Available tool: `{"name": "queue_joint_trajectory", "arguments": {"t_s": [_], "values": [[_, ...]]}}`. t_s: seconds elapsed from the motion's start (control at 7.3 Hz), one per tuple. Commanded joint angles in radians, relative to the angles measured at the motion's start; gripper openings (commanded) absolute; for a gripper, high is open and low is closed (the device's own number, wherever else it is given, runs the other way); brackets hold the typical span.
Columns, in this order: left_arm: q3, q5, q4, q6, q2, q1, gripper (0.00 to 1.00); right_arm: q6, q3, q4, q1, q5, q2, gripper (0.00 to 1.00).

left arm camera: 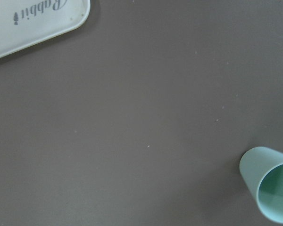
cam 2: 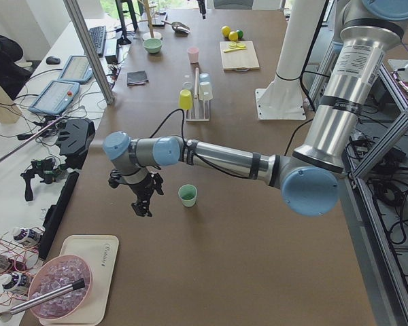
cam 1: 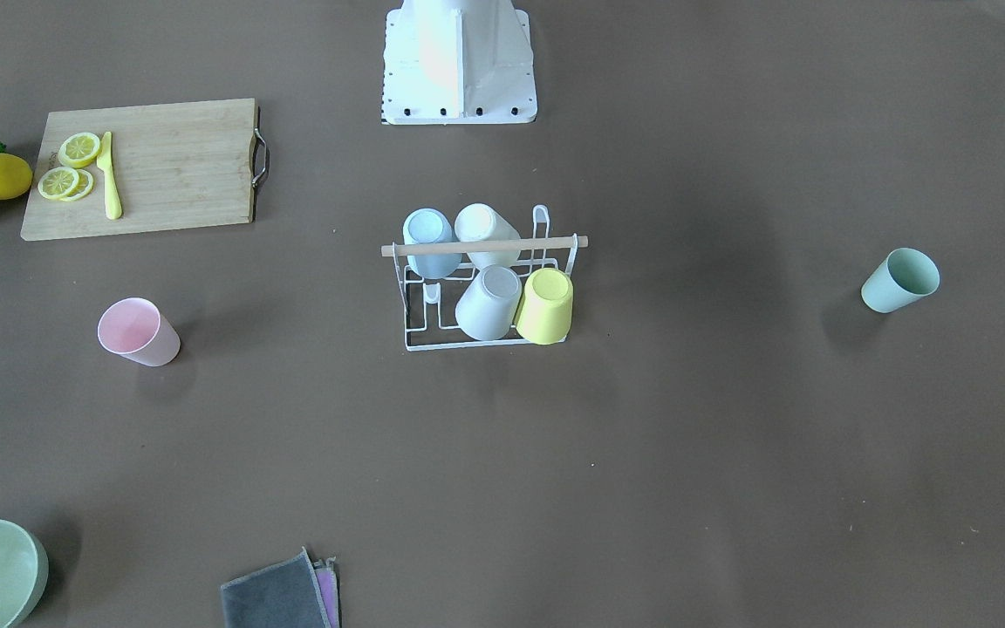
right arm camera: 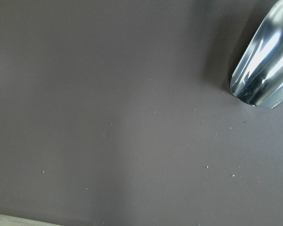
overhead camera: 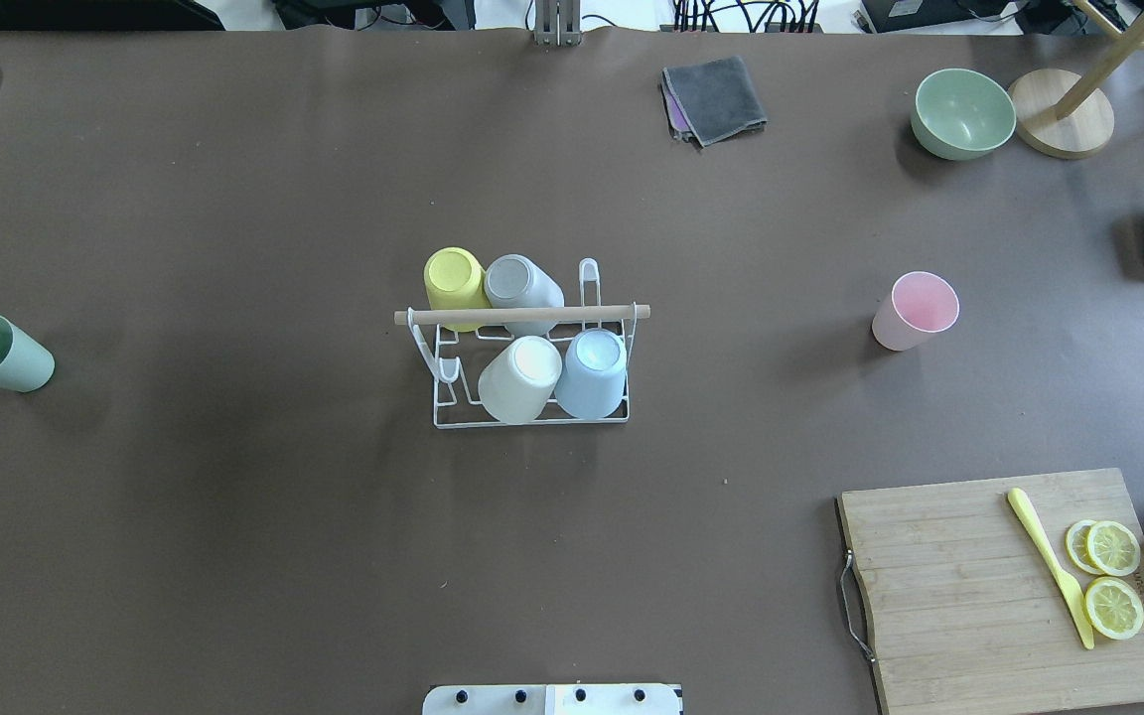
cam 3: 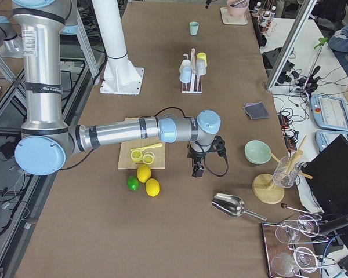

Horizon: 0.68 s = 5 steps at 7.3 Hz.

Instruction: Place cup on cup holder

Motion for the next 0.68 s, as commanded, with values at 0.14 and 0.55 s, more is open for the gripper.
{"name": "queue_joint_trajectory", "arguments": {"t_s": [0.14,0.55], "values": [[0.037,0.001,0.011,-0.055,-0.042,0.017,0.98,-0.002,0.002,-0.184,-0.069,-0.052,0.154,1.0],[0.118,-0.001,0.184,-0.063,-0.18,0.063,0.98,-0.051,0.002,-0.356,-0.155,-0.098,0.308,1.0]]}}
